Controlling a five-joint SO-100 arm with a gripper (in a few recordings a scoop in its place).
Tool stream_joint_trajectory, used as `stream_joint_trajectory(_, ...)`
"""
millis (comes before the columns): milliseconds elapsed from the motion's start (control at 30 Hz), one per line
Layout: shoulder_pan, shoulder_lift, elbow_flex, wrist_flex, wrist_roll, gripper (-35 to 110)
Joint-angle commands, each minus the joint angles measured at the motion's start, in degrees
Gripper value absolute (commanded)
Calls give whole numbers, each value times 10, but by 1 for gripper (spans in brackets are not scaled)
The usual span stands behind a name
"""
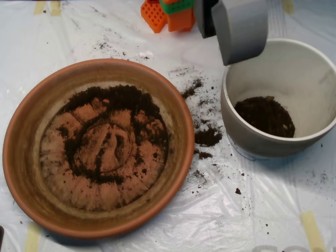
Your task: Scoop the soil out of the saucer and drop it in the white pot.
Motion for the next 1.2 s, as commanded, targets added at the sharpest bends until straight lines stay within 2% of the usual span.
stream_joint_trajectory(0, 11, 81, 19, -10, 4, 29)
stream_joint_trajectory(233, 79, 125, 60, -11, 11, 29)
stream_joint_trajectory(433, 111, 226, 185, -39, 5, 29)
stream_joint_trajectory(533, 142, 272, 258, -71, 0, 30)
stream_joint_trajectory(767, 241, 254, 350, -150, -3, 31)
stream_joint_trajectory(967, 231, 333, 433, -157, -2, 29)
stream_joint_trajectory(1167, 203, 437, 483, -177, -54, 27)
